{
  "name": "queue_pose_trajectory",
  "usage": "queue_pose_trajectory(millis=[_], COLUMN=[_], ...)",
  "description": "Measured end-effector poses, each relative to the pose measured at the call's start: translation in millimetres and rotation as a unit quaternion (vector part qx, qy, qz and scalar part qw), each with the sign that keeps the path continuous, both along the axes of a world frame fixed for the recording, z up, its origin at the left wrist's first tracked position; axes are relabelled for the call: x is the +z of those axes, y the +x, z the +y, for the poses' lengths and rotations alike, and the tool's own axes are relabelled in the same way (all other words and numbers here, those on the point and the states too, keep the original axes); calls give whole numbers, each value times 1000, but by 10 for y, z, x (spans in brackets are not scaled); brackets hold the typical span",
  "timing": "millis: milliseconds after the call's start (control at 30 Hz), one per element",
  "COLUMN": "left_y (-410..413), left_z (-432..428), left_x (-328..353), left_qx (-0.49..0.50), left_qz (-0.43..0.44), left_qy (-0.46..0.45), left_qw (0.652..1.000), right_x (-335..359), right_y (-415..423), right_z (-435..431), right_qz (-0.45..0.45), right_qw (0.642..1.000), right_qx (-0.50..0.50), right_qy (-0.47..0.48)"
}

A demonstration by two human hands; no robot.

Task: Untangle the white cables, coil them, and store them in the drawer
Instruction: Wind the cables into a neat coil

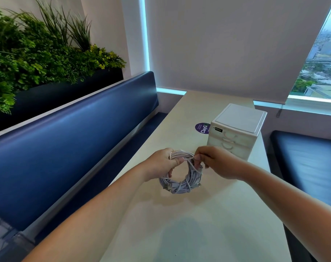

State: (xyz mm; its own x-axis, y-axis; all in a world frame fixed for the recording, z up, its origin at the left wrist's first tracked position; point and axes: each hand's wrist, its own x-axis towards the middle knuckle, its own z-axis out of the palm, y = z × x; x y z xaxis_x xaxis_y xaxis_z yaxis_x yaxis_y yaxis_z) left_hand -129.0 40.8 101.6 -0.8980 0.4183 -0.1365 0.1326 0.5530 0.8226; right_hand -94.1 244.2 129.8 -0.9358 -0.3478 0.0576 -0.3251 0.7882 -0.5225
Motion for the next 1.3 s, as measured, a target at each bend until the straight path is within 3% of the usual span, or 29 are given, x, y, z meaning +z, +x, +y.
queue_pose_trajectory(millis=[100,267,400,600,867,967,1133,1300], left_y=[2,1,29,75,71,66,84,84], left_z=[-4,-28,-76,-91,-79,-65,-61,-35], left_x=[37,102,66,72,68,75,92,98], left_qx=[7,18,28,66,96,96,91,106], left_qz=[-1,-3,-30,-40,-65,-87,-113,-121], left_qy=[6,26,77,148,203,224,243,257], left_qw=[1000,999,996,986,972,966,959,953], right_x=[20,14,34,49,-65,-143,-168,-146], right_y=[-16,-122,-158,-143,-28,-10,24,-4], right_z=[38,112,122,107,84,87,87,92], right_qz=[87,274,309,273,102,15,-46,-73], right_qw=[996,955,944,958,984,970,930,916], right_qx=[20,66,70,65,-17,-37,-27,-42], right_qy=[30,89,93,54,-144,-240,-364,-391])
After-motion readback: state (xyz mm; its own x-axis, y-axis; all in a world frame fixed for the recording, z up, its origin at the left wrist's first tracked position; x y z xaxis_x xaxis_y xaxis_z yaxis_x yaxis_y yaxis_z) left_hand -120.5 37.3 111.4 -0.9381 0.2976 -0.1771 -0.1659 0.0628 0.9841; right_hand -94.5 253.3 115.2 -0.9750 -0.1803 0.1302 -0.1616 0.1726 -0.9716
